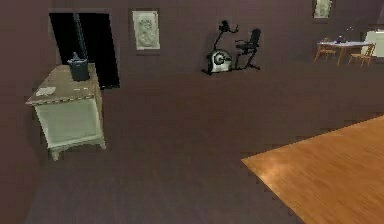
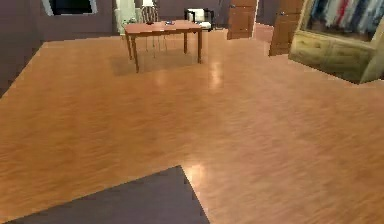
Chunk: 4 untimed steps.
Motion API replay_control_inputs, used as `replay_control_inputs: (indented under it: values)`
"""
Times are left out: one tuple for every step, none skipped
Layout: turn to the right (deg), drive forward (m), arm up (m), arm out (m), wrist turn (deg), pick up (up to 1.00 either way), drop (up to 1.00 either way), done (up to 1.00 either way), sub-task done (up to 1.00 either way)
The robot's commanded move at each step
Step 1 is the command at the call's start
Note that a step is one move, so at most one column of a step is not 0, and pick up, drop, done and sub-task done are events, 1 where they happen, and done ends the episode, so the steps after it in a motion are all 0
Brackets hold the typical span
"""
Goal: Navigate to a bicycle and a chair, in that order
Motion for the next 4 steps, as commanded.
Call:
replay_control_inputs:
  values:
    - [0.0,1.00,0.00,0.00,0.0,0.00,0.00,0.00,0.00]
    - [0.0,1.00,0.00,0.00,0.0,0.00,0.00,0.00,0.00]
    - [0.0,1.00,0.00,0.00,0.0,0.00,0.00,0.00,0.00]
    - [3.0,0.00,0.00,0.00,0.0,0.00,0.00,0.00,0.00]
